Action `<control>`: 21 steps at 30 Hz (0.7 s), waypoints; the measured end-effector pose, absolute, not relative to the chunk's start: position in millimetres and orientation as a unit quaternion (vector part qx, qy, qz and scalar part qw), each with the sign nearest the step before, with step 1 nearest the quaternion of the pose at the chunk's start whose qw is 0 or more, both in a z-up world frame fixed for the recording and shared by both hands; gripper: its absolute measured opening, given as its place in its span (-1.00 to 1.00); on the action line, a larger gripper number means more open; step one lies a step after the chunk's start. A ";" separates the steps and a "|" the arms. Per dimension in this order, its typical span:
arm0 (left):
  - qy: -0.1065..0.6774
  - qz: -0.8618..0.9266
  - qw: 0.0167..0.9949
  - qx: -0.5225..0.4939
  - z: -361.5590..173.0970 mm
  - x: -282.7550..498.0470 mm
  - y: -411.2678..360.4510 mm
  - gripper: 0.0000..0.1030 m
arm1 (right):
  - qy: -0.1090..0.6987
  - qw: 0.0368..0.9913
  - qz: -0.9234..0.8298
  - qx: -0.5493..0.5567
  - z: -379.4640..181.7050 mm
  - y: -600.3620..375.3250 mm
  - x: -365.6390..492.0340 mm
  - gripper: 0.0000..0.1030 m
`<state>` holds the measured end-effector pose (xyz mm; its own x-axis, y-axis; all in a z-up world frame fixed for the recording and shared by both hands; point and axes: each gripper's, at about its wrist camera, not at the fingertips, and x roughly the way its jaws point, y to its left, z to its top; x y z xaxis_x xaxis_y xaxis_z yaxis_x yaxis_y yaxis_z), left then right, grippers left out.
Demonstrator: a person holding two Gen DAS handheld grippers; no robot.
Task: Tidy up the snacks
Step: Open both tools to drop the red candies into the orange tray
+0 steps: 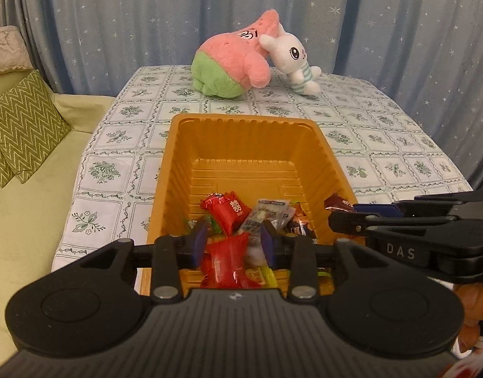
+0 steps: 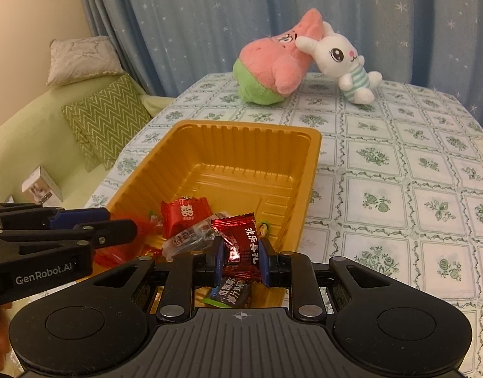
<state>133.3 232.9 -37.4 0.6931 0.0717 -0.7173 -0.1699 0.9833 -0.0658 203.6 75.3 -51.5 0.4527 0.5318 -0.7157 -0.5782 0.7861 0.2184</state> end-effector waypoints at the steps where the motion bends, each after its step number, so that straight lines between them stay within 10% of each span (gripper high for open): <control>1: 0.386 0.067 0.918 -0.063 -37.8 132.1 233.2 -0.36 | 0.410 0.851 0.326 -0.028 -52.4 74.8 203.9 -0.55; 21: 0.389 0.082 0.915 -0.067 -36.6 116.2 240.6 -0.34 | 0.410 0.847 0.339 -0.019 -40.5 88.4 199.6 -0.55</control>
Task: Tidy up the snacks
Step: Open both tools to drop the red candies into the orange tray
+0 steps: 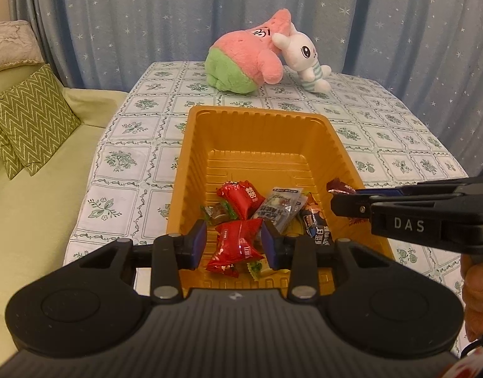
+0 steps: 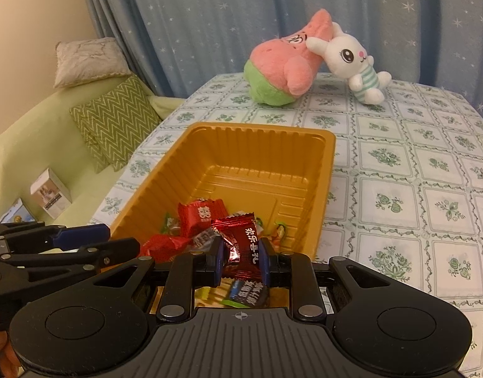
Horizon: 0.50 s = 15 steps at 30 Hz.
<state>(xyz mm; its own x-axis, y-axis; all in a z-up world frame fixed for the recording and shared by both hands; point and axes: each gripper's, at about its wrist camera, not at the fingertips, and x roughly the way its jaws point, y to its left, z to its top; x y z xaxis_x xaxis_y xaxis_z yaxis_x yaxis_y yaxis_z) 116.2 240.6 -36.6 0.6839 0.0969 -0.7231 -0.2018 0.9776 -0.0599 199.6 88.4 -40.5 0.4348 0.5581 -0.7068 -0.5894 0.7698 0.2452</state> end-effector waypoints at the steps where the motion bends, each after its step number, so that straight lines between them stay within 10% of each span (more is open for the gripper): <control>1: 0.389 0.082 0.915 -0.067 -36.7 115.7 241.3 -0.34 | 0.409 0.847 0.340 -0.019 -40.0 89.4 199.6 -0.55; 15: 0.387 0.091 0.915 -0.072 -38.4 113.7 250.9 -0.34 | 0.413 0.844 0.343 -0.012 -41.2 97.4 207.9 -0.55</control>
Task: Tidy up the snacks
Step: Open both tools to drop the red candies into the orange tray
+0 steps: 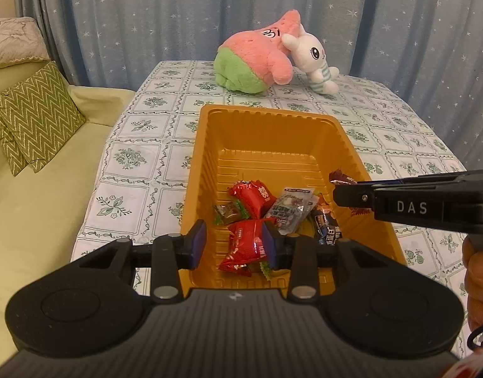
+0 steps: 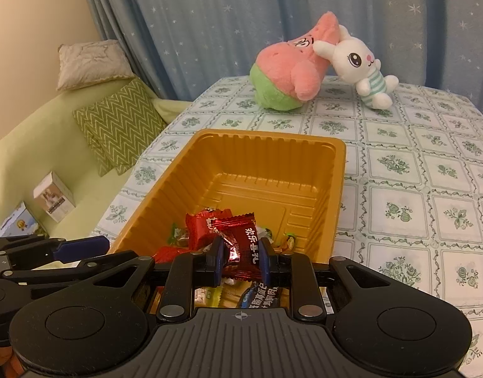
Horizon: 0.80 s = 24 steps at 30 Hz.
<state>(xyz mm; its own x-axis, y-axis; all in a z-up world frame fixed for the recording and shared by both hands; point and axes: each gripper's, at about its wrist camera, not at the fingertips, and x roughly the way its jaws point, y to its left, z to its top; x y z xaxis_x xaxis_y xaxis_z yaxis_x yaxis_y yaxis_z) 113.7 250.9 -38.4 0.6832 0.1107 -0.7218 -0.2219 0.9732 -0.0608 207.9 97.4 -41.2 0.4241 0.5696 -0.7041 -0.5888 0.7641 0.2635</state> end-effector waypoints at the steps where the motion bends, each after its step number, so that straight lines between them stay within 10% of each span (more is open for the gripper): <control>1: 0.387 0.091 0.915 -0.072 -38.6 113.8 251.7 -0.34 | 0.414 0.843 0.344 -0.011 -42.0 98.2 208.2 -0.55; 8: 0.387 0.095 0.914 -0.072 -39.2 114.4 255.5 -0.23 | 0.424 0.835 0.351 0.002 -49.4 101.4 215.2 -0.54; 12: 0.387 0.104 0.913 -0.071 -40.2 112.8 258.9 -0.01 | 0.429 0.835 0.344 0.026 -52.1 95.6 220.0 0.19; 24: 0.378 0.127 0.915 -0.061 -40.7 110.2 258.0 0.75 | 0.429 0.844 0.321 0.025 -47.1 77.0 218.2 0.20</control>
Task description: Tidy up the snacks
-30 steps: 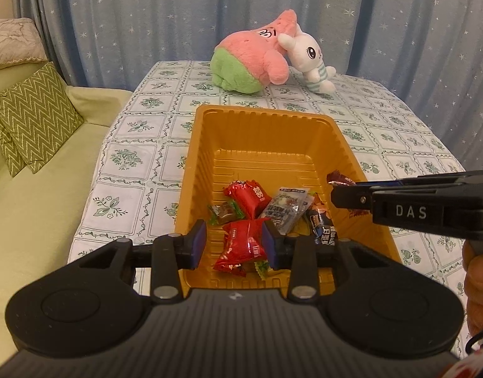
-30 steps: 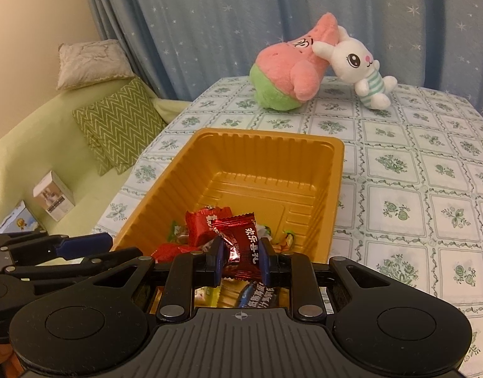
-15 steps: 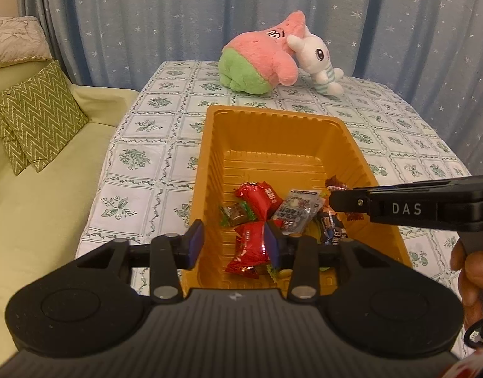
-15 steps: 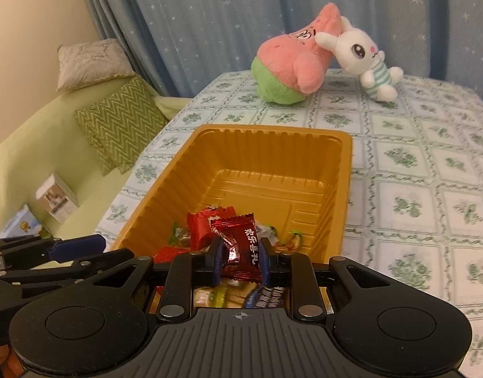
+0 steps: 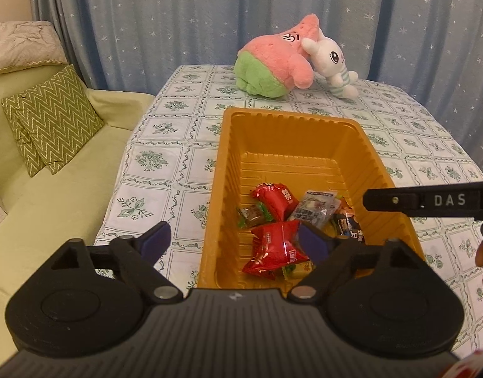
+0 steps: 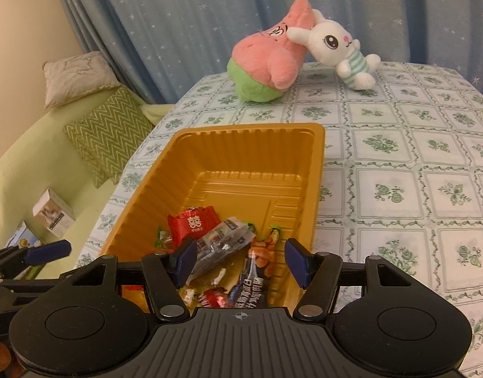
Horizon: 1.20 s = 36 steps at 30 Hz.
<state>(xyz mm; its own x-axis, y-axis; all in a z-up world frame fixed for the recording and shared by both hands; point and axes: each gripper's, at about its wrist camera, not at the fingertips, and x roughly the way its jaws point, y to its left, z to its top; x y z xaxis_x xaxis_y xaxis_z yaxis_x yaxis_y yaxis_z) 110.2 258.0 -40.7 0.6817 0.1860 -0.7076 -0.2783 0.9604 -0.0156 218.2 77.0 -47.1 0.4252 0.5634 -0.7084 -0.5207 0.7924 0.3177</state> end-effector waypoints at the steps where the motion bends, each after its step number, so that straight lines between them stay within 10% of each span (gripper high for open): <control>1: 0.378 0.128 0.915 -0.061 -40.2 109.9 258.0 0.78 | 0.429 0.844 0.320 0.023 -46.8 76.0 217.5 0.20; 13: 0.382 0.128 0.914 -0.057 -29.9 104.6 249.9 0.99 | 0.437 0.849 0.298 0.025 -41.7 54.2 209.2 0.87; 36: 0.377 0.154 0.907 -0.106 17.7 33.8 207.0 0.99 | 0.426 0.865 0.266 0.016 9.7 -4.7 137.2 0.88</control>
